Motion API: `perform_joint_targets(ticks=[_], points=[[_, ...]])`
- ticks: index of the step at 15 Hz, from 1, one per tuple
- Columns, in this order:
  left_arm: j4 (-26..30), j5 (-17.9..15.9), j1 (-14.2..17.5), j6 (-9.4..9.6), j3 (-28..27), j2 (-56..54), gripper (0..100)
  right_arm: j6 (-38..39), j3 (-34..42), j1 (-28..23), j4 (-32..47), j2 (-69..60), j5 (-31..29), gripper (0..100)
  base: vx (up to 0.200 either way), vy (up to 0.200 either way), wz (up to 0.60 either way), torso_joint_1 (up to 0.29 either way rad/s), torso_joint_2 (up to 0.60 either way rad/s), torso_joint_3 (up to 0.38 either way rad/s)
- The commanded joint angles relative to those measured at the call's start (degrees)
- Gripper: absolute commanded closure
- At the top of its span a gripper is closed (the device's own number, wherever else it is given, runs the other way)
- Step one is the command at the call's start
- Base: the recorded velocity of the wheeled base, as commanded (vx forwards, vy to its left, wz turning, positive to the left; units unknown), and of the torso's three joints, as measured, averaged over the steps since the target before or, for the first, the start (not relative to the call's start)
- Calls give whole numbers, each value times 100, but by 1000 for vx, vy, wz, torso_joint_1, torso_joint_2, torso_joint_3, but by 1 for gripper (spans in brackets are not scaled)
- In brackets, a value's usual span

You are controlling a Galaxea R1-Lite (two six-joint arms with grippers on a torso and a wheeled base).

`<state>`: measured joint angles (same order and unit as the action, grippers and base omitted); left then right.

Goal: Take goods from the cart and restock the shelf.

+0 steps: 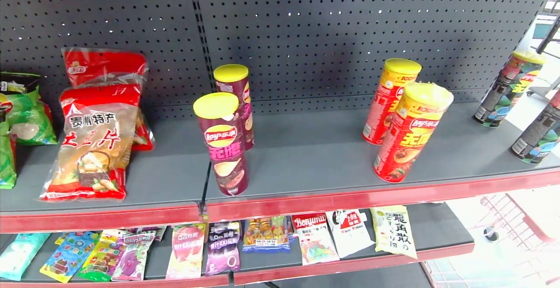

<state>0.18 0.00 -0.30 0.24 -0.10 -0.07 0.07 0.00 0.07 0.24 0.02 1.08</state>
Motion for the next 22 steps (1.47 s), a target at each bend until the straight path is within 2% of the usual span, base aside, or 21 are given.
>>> perform_joint_targets(ticks=[1, 20, 22], points=[[-1, 0, 4, 2, 1, 7, 0, 1, 0, 1, 2, 6, -3, 0, 0, -200, 0, -2, 2, 2], [-1, 0, 4, -7, 1, 7, 0, 1, 0, 1, 2, 6, -152, 0, 0, -200, 0, 3, 2, 2], [-1, 0, 4, -7, 1, 7, 0, 1, 0, 1, 2, 6, -161, 0, 0, 0, 0, 0, 0, 0]])
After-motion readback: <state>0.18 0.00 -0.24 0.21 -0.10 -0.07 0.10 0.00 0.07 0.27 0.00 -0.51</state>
